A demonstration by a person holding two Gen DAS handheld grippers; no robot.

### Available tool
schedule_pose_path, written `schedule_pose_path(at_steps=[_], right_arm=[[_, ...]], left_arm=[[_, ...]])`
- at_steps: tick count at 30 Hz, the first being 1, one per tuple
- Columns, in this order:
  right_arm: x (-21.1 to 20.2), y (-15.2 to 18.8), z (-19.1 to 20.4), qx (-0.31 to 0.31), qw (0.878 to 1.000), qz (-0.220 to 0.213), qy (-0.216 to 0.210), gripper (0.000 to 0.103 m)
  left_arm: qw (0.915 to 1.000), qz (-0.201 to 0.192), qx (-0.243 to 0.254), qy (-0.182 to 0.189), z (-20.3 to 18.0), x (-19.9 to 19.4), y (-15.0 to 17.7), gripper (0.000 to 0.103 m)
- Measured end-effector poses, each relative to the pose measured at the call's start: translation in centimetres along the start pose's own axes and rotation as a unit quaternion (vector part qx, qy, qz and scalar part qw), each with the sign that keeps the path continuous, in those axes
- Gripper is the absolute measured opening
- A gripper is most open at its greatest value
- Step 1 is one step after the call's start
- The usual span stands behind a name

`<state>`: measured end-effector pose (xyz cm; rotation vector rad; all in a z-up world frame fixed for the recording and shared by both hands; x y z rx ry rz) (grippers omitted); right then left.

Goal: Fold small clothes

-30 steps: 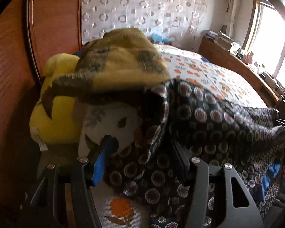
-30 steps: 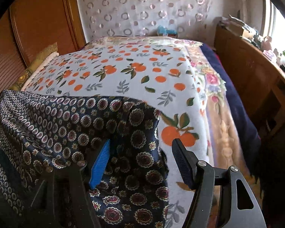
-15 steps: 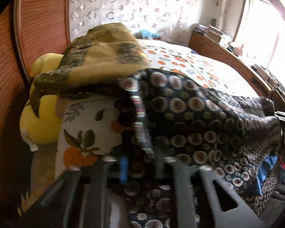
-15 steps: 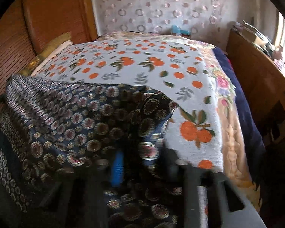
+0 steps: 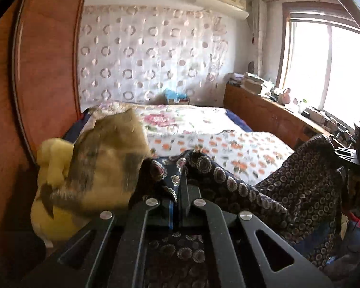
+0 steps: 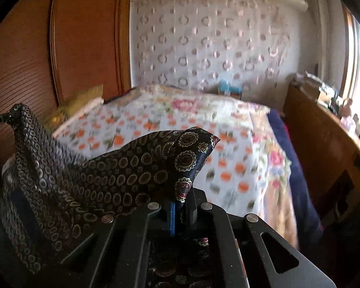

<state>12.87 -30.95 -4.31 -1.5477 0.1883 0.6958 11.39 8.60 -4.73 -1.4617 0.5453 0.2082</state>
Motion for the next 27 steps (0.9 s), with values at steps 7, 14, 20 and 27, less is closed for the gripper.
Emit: schedule_pose_path(at_steps=[7,14,20,27], right_arm=[[-0.3,0.4,0.2,0.0,1.0,0.012,0.004,0.005],[0.4,3.4,-0.8,0.01,0.998,0.058,0.021,0.005],[0.9,3.4,-1.0,0.023,0.997,0.075,0.023,0.005],[1.5,2.7,-1.6,0.023,0.996,0.087,0.025,0.005]], left_arm=[[0.999,0.038,0.013,0.018,-0.8,-1.4,2.1,0.002],[0.9924,0.122,-0.004,0.015,-0.6,-3.4,9.2,0.002],[0.9933,0.116,-0.003,-0.003,0.7,-5.4,9.5,0.038],[0.9974,0.063,-0.009,-0.034,3.7,-5.5,5.2,0.062]])
Point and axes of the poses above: each gripper's, at about its wrist camera, not at the fingertips, and x roughly the way its jaws point, z to its left, y to its underside, the point moved 9 cm from there along x, roughly the way its jaws point, and after that the axes turned 8 degrees about x, right-handed, at the moved point
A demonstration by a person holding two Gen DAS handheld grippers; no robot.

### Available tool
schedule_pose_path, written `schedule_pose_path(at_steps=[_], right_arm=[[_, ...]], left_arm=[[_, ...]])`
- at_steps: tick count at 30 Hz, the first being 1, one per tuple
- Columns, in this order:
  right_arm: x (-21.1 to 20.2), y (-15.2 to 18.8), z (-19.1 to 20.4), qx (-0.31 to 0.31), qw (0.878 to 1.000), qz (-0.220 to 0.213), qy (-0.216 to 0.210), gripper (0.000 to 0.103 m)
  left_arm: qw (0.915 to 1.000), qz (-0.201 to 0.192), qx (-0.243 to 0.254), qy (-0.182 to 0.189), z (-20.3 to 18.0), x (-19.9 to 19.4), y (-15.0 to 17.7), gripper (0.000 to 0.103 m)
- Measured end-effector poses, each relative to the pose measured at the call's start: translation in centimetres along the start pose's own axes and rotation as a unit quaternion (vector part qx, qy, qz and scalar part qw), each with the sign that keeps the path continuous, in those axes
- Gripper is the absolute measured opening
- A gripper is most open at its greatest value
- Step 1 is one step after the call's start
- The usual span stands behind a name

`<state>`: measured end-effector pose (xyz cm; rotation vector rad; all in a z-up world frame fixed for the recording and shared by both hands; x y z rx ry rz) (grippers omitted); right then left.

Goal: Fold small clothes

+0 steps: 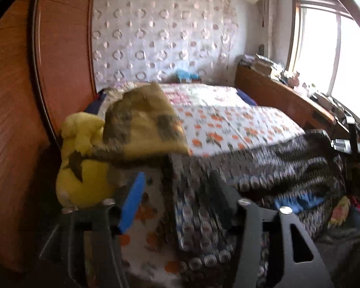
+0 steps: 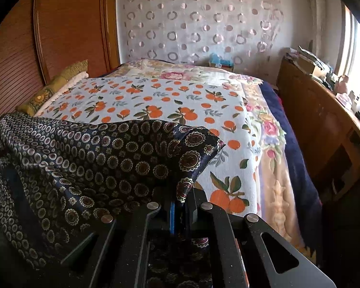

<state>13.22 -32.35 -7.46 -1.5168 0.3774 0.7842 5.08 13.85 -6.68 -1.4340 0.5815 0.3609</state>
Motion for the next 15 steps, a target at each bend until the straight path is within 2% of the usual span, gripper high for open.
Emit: schedule_pose_path(at_steps=[3,7,15], right_arm=[[0.4,0.2,-0.1,-0.002,1.0,0.005,0.004,0.005],[0.7,0.6,-0.1,-0.004,1.0,0.012,0.008,0.005],[1.3,1.0,-0.7,-0.001,1.0,0.023,0.009,0.006]], left_arm=[[0.9997,-0.01,-0.021,0.006,1.4,1.8,-1.7,0.062],[0.9992,0.018,-0.035,-0.001,2.7,6.0,-2.3,0.062],[0.9949,0.099,-0.019,0.014,0.9,11.8,1.2,0.062]])
Point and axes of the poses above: each gripper's, at about its wrist camera, not at the fingertips, and x roughly the way its jaws point, z to its left, y to its underside, the point moved 9 cm from there along x, roughly the way its jaws point, and after that the axes turned 8 degrees about x, right-handed, at the moved point
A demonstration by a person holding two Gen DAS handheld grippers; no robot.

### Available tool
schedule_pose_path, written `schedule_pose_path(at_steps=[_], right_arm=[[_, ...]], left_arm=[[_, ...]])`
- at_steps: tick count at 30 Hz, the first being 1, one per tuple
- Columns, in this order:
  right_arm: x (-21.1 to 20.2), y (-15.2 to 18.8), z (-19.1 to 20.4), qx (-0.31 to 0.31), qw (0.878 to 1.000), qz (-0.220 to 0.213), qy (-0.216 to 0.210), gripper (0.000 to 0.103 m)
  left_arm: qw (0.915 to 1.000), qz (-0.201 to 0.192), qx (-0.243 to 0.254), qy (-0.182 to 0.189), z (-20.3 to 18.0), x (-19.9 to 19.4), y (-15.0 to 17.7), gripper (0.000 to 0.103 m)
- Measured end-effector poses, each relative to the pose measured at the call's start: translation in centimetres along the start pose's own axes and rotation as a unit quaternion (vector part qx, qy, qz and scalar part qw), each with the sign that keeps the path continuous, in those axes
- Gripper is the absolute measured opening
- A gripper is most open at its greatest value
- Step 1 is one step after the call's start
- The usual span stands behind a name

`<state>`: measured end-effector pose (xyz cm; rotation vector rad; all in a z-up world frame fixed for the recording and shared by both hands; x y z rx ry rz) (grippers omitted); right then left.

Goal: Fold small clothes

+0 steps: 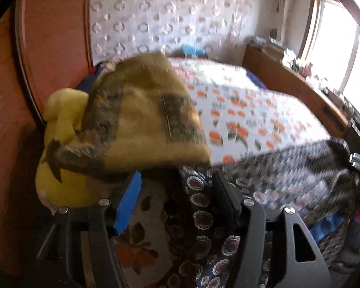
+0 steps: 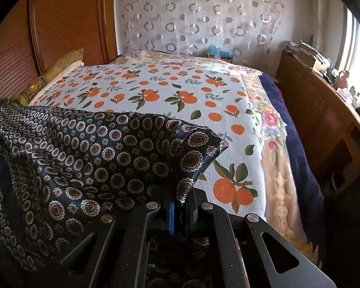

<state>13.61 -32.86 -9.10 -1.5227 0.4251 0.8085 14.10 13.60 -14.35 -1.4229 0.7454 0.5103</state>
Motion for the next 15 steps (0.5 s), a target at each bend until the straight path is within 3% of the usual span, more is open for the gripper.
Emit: schedule_pose_path(at_steps=[6,12,15], right_arm=[[0.5,0.0,-0.5,0.0,1.0,0.003,-0.001,0.006],[0.9,0.1,-0.8,0.002,1.0,0.009,-0.004,0.006],[1.1,0.0,-0.9,0.003,1.0,0.01,-0.006,0.006]], left_arm=[[0.9986,0.051,0.017,-0.001,-1.3,2.0,3.6,0.062],[0.9984,0.042,0.036,0.014,-3.1,1.2,4.4,0.062],[0.998,0.036,0.052,0.011,-3.8,1.4,4.1,0.039]])
Point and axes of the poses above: each gripper's, at about its wrist camera, not at the fingertips, and x roughly the way its jaws point, z to its left, y to its underside, the point moved 9 cm from there along x, roughly the way its jaws point, and after that the axes turned 8 degrees about x, right-handed, at the moved point
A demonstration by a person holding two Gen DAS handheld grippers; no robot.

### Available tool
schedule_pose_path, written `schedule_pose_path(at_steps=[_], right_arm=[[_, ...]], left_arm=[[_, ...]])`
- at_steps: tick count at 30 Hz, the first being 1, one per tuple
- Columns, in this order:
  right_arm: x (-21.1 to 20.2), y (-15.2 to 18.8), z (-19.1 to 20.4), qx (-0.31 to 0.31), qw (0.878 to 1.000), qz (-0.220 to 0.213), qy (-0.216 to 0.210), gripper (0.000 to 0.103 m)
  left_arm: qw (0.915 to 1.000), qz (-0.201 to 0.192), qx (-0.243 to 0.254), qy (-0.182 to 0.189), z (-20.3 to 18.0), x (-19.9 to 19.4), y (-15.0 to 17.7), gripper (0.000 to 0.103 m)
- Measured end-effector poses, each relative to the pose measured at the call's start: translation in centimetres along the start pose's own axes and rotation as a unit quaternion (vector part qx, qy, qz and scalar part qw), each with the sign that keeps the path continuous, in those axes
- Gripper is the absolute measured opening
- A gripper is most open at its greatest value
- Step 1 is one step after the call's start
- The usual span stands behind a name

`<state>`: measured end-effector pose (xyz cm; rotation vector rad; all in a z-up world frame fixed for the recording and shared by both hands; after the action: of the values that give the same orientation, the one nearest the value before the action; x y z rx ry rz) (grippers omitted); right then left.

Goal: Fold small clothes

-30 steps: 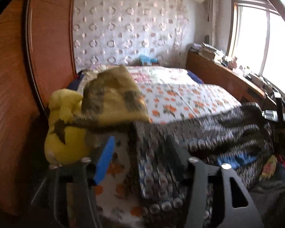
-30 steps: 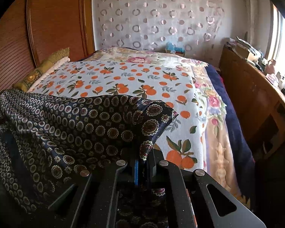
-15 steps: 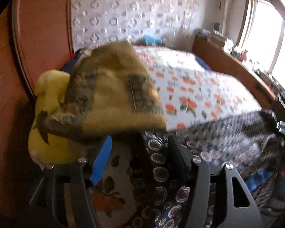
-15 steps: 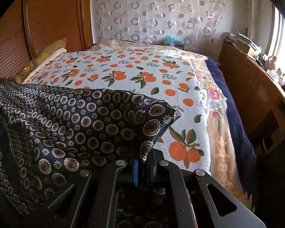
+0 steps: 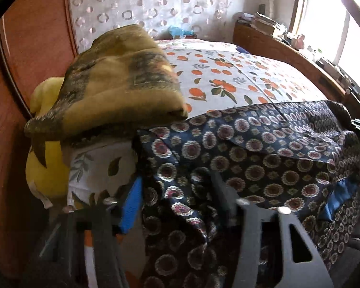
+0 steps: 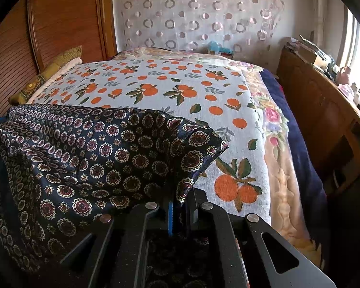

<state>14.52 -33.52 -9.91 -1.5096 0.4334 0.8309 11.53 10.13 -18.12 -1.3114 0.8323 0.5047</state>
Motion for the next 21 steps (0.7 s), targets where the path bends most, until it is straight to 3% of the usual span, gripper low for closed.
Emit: schedule_pose_path(at_steps=[1,2,5,11,14,21], right_arm=[[0.0,0.0,0.1,0.0,1.0,0.0,-0.003,0.006],[0.0,0.0,0.1,0.0,1.0,0.001,-0.006,0.006],[-0.6,0.1,0.7,-0.007,1.0,-0.01,-0.017,0.005],[-3.8,-2.0,1.5,-0.006,0.997,-0.074,-0.011,0.004],[-5.3,-4.2,1.8,-0.011,0.994,-0.107,-0.007,0.004],[-5.3,-10.6,1.7,-0.012,0.99,-0.144,-0.004,0.004]], left_arm=[[1.0,-0.001,0.0,0.008,-0.1,0.0,-0.1,0.017],[0.9997,0.0,-0.004,0.024,-0.3,0.0,-0.2,0.006],[0.9996,-0.009,0.01,0.024,-1.4,-0.6,-0.5,0.005],[0.9946,-0.103,0.01,-0.006,-2.1,-5.2,-3.9,0.004],[0.99,-0.14,0.014,-0.018,-1.6,-7.1,-7.1,0.004],[0.9846,-0.167,0.028,-0.042,0.9,-6.4,-15.2,0.004]])
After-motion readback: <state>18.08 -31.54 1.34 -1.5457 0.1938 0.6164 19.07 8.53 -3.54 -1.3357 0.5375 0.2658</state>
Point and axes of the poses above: each gripper's, at about its wrist camera, not at the fingertips, and x roughly the way its jaws point, z to its left, y to its underside, the point moved 9 cm from there along x, roughly the way its jaws point, and after that the axes turned 8 degrees about x, right-handed, at the moved point
